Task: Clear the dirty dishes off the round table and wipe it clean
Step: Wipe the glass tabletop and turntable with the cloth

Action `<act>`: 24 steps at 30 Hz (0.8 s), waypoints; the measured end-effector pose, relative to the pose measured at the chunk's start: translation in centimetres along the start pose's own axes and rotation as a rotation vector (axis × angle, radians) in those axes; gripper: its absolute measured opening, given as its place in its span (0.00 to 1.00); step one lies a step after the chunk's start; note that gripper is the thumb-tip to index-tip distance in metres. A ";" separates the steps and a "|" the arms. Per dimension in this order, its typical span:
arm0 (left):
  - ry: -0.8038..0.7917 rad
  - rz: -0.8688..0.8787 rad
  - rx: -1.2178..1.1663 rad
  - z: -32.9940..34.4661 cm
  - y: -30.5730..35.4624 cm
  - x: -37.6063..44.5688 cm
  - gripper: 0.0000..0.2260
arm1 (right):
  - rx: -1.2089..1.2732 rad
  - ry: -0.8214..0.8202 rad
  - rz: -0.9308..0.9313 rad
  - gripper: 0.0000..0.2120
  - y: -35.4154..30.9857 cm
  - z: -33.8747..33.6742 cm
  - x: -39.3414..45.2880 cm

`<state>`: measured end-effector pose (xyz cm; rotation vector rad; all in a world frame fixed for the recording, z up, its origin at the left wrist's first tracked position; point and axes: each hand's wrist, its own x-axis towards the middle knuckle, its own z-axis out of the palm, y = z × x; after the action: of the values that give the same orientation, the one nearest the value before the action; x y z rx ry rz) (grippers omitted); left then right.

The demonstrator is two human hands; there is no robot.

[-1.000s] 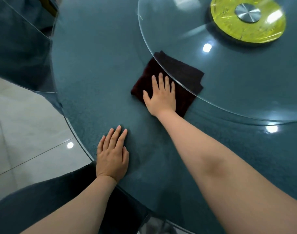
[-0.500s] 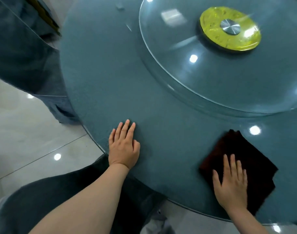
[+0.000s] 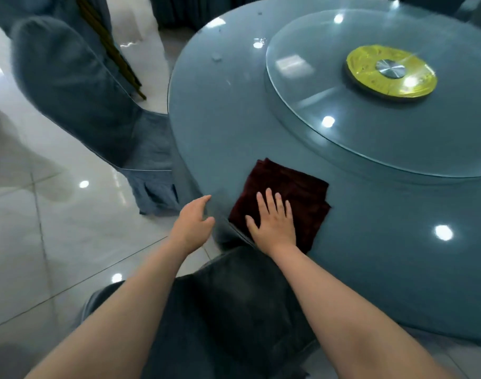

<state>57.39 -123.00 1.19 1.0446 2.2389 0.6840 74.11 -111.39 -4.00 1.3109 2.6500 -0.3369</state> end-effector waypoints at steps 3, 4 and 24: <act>-0.032 -0.022 0.107 -2.2 -3.5 -2.0 0.26 | -0.024 0.024 -0.006 0.36 2.7 1.0 -4.2; -0.071 -0.041 0.137 -2.4 -4.5 -2.7 0.26 | -0.027 0.030 0.033 0.36 3.8 1.4 -6.0; -0.026 0.105 0.479 -0.8 0.9 -7.0 0.26 | 0.023 -0.152 -0.113 0.32 -0.8 -0.5 -6.1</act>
<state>61.08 -128.28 4.30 1.3927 2.3966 0.1676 77.09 -116.39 -1.96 1.0964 2.6043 -0.4643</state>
